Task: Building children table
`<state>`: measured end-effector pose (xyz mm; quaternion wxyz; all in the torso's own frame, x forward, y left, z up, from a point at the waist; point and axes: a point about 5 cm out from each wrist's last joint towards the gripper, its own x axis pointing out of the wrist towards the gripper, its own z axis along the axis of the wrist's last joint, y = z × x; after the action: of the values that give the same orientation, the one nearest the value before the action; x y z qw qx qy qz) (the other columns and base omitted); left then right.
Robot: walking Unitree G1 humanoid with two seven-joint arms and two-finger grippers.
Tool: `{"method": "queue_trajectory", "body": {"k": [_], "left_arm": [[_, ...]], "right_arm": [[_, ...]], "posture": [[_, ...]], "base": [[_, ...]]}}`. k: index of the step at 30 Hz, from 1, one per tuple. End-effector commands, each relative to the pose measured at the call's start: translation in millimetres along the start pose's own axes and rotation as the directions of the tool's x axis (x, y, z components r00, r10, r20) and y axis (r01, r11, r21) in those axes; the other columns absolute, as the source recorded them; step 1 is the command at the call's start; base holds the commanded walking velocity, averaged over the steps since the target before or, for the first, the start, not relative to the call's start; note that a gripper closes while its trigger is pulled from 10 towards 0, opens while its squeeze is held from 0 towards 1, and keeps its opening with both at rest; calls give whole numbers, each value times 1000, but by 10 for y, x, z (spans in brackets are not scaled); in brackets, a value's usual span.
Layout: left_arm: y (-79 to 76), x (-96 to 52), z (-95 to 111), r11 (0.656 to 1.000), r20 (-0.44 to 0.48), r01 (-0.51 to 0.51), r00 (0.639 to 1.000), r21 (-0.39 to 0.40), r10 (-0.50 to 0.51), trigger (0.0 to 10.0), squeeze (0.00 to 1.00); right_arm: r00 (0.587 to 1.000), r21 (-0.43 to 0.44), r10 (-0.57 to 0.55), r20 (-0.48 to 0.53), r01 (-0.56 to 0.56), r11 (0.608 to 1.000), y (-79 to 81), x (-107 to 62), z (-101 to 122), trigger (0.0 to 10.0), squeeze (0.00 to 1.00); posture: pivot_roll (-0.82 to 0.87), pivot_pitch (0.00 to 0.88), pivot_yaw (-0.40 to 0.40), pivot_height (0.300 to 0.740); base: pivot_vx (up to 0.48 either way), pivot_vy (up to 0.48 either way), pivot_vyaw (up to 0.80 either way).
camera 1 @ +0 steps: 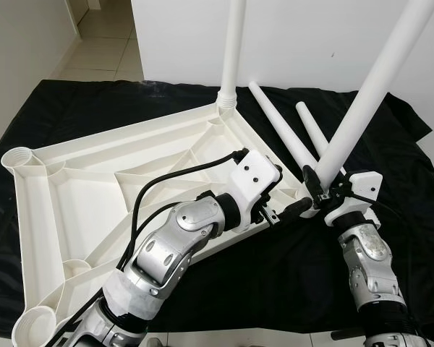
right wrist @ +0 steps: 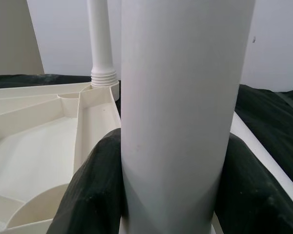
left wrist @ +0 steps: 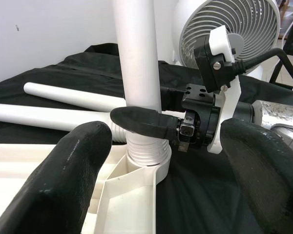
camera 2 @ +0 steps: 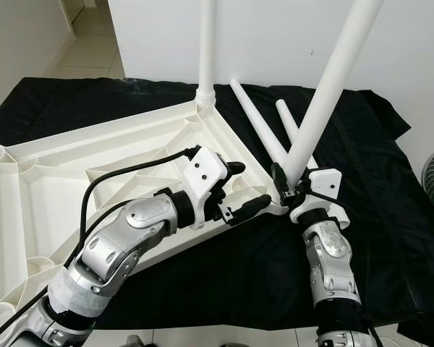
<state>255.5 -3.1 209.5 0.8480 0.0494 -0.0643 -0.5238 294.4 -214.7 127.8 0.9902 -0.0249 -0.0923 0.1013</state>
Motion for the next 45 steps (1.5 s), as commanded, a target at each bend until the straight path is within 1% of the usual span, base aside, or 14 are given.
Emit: {"method": "queue_trajectory", "body": {"k": [1,2,6,7,11,23,27,34,38,45], "left_arm": [[-40,13,29,998,3,64,998,10,-64,10000,0],[-39,12,31,998,3,64,998,11,-65,10000,0],[-39,12,31,998,3,64,998,11,-65,10000,0],[-38,11,34,998,4,66,998,13,-66,10000,0],[-42,9,39,997,3,71,997,15,-71,10000,0],[-51,9,46,997,5,76,997,17,-76,10000,0],[-43,12,51,997,6,74,997,18,-74,10000,0],[-37,11,54,997,6,72,997,19,-73,10000,0],[-37,11,56,997,5,74,997,17,-74,10000,0],[-37,14,59,997,8,75,997,16,-75,10000,0]], "right_arm": [[910,12,-6,-415,13,1000,39,-525,-795,10000,0],[915,-6,2,-402,-5,1000,43,-553,-800,10000,0],[915,-6,2,-402,-5,1000,43,-553,-800,10000,0],[925,6,2,-381,0,1000,51,-593,-809,10000,0],[933,34,-6,-359,20,999,65,-650,-835,10000,0],[933,23,-6,-359,15,1000,70,-701,-866,10000,0],[939,20,13,-343,-6,1000,100,-728,-879,10000,0],[930,11,32,-367,-30,999,135,-820,-949,10000,0],[931,13,34,-364,-31,999,134,-822,-950,10000,0],[930,31,8,-367,4,1000,99,-796,-949,10000,0]], "posture": [[-114,106,58,740],[-114,106,58,740],[-114,106,58,740],[-113,103,60,740],[-112,101,64,740],[-113,102,67,740],[-112,102,65,740],[-113,105,67,740],[-113,105,67,740],[-114,106,66,740]], "base": [[0,0,0],[0,0,0],[0,0,0],[0,0,0],[0,0,0],[0,0,0],[0,0,0],[0,0,0],[0,0,0],[0,0,0]]}}
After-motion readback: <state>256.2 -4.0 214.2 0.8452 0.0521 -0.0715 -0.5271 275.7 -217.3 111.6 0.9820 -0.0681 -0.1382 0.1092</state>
